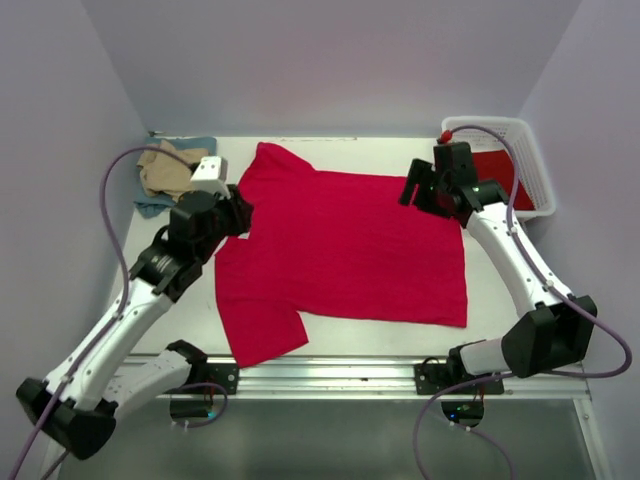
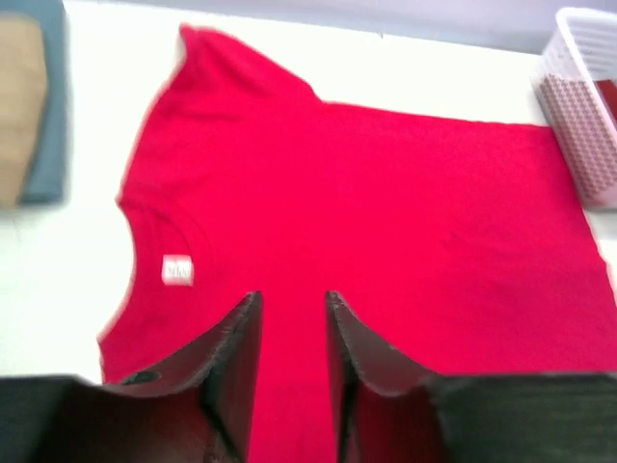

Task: Fold and stack the t-shirts
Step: Flatten the tshirt out

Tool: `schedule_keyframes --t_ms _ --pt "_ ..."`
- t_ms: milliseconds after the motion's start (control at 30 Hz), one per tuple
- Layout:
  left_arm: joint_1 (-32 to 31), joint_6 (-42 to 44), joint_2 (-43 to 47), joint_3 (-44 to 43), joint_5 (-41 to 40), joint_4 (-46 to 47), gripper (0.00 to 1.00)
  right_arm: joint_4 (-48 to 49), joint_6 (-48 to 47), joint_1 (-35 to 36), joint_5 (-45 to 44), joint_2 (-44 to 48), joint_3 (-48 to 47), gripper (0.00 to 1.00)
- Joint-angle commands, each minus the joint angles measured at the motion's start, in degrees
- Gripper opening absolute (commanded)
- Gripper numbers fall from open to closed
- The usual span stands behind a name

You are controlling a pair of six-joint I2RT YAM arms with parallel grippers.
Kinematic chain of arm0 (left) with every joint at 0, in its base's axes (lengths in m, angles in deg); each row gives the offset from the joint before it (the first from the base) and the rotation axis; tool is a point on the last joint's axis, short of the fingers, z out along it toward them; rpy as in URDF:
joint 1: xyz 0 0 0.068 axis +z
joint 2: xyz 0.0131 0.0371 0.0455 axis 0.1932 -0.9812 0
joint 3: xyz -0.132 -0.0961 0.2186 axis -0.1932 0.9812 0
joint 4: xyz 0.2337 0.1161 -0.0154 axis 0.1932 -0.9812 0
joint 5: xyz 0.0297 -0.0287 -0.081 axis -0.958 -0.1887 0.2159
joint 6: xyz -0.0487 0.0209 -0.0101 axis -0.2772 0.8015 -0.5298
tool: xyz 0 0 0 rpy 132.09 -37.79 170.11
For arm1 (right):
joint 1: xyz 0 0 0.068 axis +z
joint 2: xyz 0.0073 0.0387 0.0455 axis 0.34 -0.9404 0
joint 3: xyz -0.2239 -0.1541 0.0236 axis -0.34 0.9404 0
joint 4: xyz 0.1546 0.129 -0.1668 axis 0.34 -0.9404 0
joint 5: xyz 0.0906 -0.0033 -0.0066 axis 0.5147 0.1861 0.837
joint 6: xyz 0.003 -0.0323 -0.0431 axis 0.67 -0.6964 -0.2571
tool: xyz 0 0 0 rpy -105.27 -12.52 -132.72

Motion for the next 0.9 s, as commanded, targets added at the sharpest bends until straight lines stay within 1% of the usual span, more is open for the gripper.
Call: schedule_keyframes --t_ms 0,33,67,100,133,167,200,233,267,300,333,367,400,433,467,533,600,767,867 --pt "0.58 6.24 -13.09 -6.31 -5.75 16.34 0.47 3.95 -3.31 1.66 4.25 -1.0 -5.29 0.76" --pt "1.8 5.99 -16.29 -9.28 -2.62 17.33 0.54 3.85 -3.74 2.1 4.25 -1.7 -6.0 0.82" --pt "6.6 4.51 -19.54 -11.14 0.54 17.78 0.62 3.77 -4.1 2.63 4.25 -1.8 -6.87 0.84" --pt "9.78 2.41 -25.49 -12.46 4.06 18.22 0.66 3.59 -4.36 4.03 3.46 -1.62 -6.97 0.85" --pt "13.03 -0.31 -28.16 -13.17 10.79 22.4 0.69 3.85 -4.45 4.65 3.28 -0.66 -6.88 0.86" --pt "18.11 -0.69 -33.49 -13.44 13.21 25.31 0.77 4.46 -4.54 5.79 3.28 0.48 -5.32 0.86" --pt "19.82 -0.52 -36.5 -14.22 15.67 29.69 0.8 5.86 -4.71 6.23 3.28 1.53 -4.26 0.86" --pt "21.23 0.35 -39.84 -17.8 17.26 30.26 0.86 6.4 -5.32 6.59 3.37 2.67 -3.29 0.87" --pt "22.81 1.23 -46.66 -20.27 17.71 30.0 0.89 6.49 -5.42 6.76 3.28 5.12 -1.37 0.88" --pt "23.52 2.46 -50.03 -22.91 18.41 29.22 0.91 6.66 -5.68 6.77 3.19 6.19 -0.39 0.88" --pt "24.13 2.56 -53.29 -27.63 18.94 28.86 0.93 6.67 -5.77 6.85 3.54 7.42 0.4 0.89" --pt "25.62 2.04 -59.06 -29.94 20.16 28.77 0.93 6.67 -6.03 6.85 3.89 9.52 2.06 0.89" --pt "26.5 0.99 -61.73 -31.88 22.09 29.55 0.96 6.58 -6.12 6.94 3.98 10.67 2.95 0.89" --pt "27.21 0.54 -64.28 -35.81 23.85 29.65 0.97 6.49 -6.38 6.94 3.98 11.64 3.74 0.89" --pt "27.82 0.45 -68.13 -37.68 24.22 29.74 0.97 6.32 -6.47 7.11 3.81 12.61 5.14 0.89" --pt "27.83 0.36 -71.41 -41.11 25.52 32.1 0.98 6.22 -6.56 7.12 3.46 15.42 6.82 0.89" --pt "27.83 -1.03 -75.79 -42.61 27.9 35.86 0.98 6.23 -6.65 7.12 3.46 17.0 9.02 0.89" --pt "28.01 -4.64 -87.31 -50.52 35.72 39.31 0.99 5.79 -5.95 7.2 3.72 17.28 11.3 0.89" --pt "28.18 -9.99 -91.53 -51.58 40.03 44.75 0.99 5.61 -5.77 7.21 3.11 17.71 12.62 0.89"
